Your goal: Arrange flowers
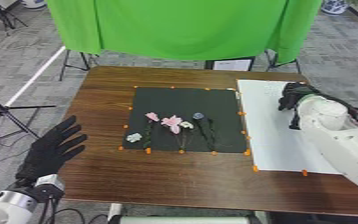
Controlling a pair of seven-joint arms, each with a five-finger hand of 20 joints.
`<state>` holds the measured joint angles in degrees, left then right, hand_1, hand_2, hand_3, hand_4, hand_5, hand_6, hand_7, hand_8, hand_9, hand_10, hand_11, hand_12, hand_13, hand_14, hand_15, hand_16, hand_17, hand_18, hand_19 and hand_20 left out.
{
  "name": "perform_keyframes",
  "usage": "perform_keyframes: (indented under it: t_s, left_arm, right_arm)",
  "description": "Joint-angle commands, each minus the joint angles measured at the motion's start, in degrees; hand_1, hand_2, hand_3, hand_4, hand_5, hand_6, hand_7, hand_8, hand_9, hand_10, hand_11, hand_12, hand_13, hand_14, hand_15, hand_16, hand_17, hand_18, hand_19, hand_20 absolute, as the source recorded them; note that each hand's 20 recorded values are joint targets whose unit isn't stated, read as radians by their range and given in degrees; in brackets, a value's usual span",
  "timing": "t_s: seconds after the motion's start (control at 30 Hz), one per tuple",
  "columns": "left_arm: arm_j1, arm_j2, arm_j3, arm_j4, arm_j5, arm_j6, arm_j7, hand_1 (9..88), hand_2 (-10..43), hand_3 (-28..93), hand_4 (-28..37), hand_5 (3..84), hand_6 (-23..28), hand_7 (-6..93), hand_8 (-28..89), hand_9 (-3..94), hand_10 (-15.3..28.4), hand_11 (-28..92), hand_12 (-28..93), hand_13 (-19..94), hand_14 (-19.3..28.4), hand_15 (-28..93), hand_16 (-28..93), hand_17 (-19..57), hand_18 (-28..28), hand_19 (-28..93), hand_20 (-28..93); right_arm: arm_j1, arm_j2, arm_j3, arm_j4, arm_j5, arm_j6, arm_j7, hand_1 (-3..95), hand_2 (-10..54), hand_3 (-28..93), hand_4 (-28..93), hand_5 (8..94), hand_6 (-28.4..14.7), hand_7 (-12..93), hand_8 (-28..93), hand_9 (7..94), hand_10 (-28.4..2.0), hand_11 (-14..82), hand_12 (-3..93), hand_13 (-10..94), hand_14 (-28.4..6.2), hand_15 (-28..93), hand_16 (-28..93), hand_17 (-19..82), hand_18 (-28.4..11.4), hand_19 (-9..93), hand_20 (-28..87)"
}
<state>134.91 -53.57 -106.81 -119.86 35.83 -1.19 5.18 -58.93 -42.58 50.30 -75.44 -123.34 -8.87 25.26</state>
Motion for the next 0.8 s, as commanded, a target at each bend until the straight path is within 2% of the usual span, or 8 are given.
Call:
perform_keyframes:
  t_s: [0.03, 0.17, 0.4, 0.5, 0.6, 0.8]
  left_arm:
    - [0.5, -0.3, -0.02, -0.21, -0.15, -0.04, -0.01, 23.5, -1.2, 70, -28.3, 24.2, 3.6, 16.3, -10, 21.1, 10.7, 14, 17, 15, 15.3, 27, 1, -11.7, 18.7, 33, 9]
    - [0.6, -0.36, -0.21, -0.3, -0.05, -0.18, 0.14, 23.5, -1.2, 71, -28.3, 24.2, 3.5, 16.5, -10, 21.1, 10.7, 14, 17, 15, 15.2, 27, 1, -11.8, 18.7, 33, 9]
    - [0.6, -0.42, -0.18, -0.2, -0.01, -0.42, -0.16, 23.5, -1.2, 71, -28.3, 24.1, 3.4, 16.6, -10, 21.0, 10.7, 14, 17, 15, 15.3, 27, 1, -11.8, 18.7, 33, 9]
    - [0.3, -0.39, 0.21, -0.14, 0.0, -0.53, -0.18, 23.5, -1.2, 71, -28.3, 24.2, 3.5, 16.6, -10, 21.0, 10.6, 14, 17, 15, 15.2, 27, 1, -11.8, 18.7, 33, 9]
    - [-0.3, -0.25, 0.71, 0.16, -0.05, -0.87, -0.43, 23.5, -1.2, 71, -28.3, 24.2, 3.5, 16.6, -10, 21.0, 10.6, 14, 17, 15, 15.2, 27, 1, -11.8, 18.7, 33, 9]
    - [-0.4, -0.03, 0.63, 0.12, -0.05, -0.81, -0.63, 23.5, -1.2, 71, -28.3, 24.2, 3.4, 16.6, -10, 21.0, 10.7, 14, 18, 15, 15.3, 27, 1, -11.8, 18.7, 33, 9]
  right_arm:
    - [-7.0, 2.6, 2.3, -6.5, -3.3, 6.0, -5.0, 48.7, -9.1, 82, -28, 68.4, 3.8, 52, -5, 87.3, -2.1, 20.7, 50.5, 81, -1.4, 48, 34, 31, -15.1, 73, 36]
    - [-11.7, 3.8, 5.4, -12.4, -2.5, 10.1, -7.6, 49.6, -9.5, 83, -28, 72.3, 3.1, 49, -6, 90.3, -1.8, 18.1, 51.5, 83, -1.0, 47, 36, 33, -14.8, 73, 38]
    - [-18.4, 3.4, 6.7, -24.1, -2.6, 15.2, -11.6, 49.4, -9.5, 84, -28, 72.9, 2.7, 48, -5, 90.9, -1.9, 17.4, 52.4, 84, -1.2, 46, 38, 33, -14.8, 73, 39]
    - [-19.6, 2.2, 4.8, -25.4, -7.0, 15.0, -14.0, 48.7, -9.5, 85, -28, 72.5, 2.9, 49, -4, 90.6, -1.9, 17.5, 53.0, 83, -1.0, 46, 38, 33, -14.8, 73, 39]
    - [-19.5, 1.3, 2.4, -25.1, -6.3, 15.0, -13.5, 47.8, -9.5, 86, -28, 71.9, 3.1, 49, -4, 90.2, -1.8, 17.6, 53.1, 83, -0.9, 46, 38, 33, -14.7, 73, 39]
    - [-19.3, 0.3, 1.0, -23.6, -6.5, 17.6, -12.3, 47.6, -9.5, 86, -28, 71.3, 3.2, 50, -4, 89.9, -2.1, 17.6, 52.7, 82, -0.8, 46, 39, 32, -14.6, 73, 40]
